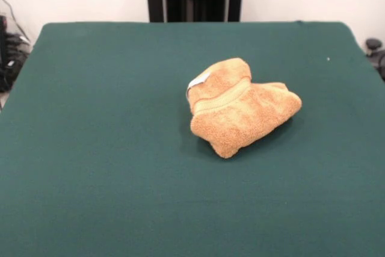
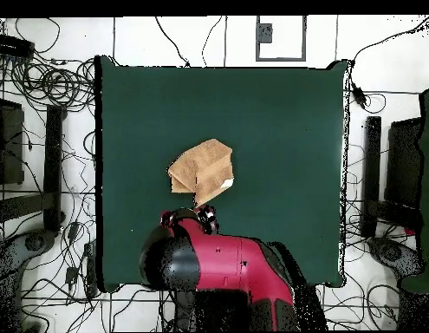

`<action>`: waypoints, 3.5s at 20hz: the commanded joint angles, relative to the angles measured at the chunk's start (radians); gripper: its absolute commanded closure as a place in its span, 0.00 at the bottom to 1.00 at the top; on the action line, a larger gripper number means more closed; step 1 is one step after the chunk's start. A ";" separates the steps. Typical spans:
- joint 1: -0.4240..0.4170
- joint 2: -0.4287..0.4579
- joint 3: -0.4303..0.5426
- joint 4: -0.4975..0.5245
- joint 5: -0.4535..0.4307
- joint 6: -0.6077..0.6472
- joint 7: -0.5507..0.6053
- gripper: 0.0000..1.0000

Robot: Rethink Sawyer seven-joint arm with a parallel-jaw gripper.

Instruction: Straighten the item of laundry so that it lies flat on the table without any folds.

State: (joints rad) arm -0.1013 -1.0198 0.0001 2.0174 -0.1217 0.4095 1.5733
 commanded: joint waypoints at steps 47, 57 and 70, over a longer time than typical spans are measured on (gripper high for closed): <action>-0.248 0.410 0.252 0.080 -0.039 -0.729 0.348 0.00; -0.318 0.437 0.342 0.090 -0.056 -0.651 0.318 0.00; -0.334 0.406 0.368 0.103 -0.031 -0.438 0.223 0.00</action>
State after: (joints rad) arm -0.4628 -0.5937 0.2591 2.0856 -0.2012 -0.1836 1.6237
